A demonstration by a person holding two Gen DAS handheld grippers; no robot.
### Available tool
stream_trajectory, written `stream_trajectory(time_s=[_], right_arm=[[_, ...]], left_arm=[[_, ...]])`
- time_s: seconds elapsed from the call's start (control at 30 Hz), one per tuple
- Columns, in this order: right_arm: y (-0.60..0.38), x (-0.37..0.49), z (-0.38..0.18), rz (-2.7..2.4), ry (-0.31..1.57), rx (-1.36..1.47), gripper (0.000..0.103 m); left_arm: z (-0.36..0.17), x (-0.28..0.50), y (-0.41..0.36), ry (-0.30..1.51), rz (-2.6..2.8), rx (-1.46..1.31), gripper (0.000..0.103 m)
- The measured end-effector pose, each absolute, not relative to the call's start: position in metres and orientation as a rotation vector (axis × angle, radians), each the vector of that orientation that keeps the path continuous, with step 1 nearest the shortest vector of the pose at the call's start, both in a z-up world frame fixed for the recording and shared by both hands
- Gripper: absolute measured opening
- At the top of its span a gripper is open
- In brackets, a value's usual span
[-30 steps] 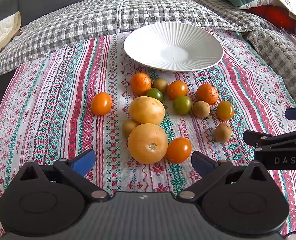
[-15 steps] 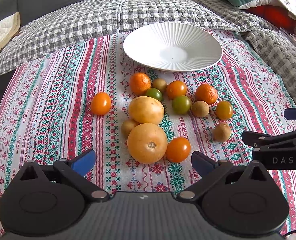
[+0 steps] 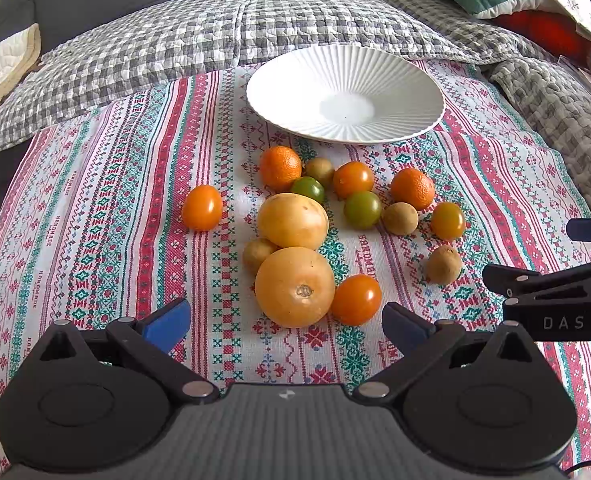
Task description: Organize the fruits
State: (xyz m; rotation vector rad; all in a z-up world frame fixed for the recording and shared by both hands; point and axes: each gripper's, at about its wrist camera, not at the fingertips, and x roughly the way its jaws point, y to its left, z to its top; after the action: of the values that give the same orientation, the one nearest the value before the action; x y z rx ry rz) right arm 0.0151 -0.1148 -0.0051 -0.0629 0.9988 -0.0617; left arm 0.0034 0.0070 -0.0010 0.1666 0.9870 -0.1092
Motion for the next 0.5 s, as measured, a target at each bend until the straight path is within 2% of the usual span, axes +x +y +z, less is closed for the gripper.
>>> stream_trajectory(time_s=[0.5], right_arm=[[-0.117,0.023,0.002,-0.035,0.99,-0.068,0.103]], left_arm=[[0.014,0.014,0.021,0.924,-0.075,0.237,0.103]])
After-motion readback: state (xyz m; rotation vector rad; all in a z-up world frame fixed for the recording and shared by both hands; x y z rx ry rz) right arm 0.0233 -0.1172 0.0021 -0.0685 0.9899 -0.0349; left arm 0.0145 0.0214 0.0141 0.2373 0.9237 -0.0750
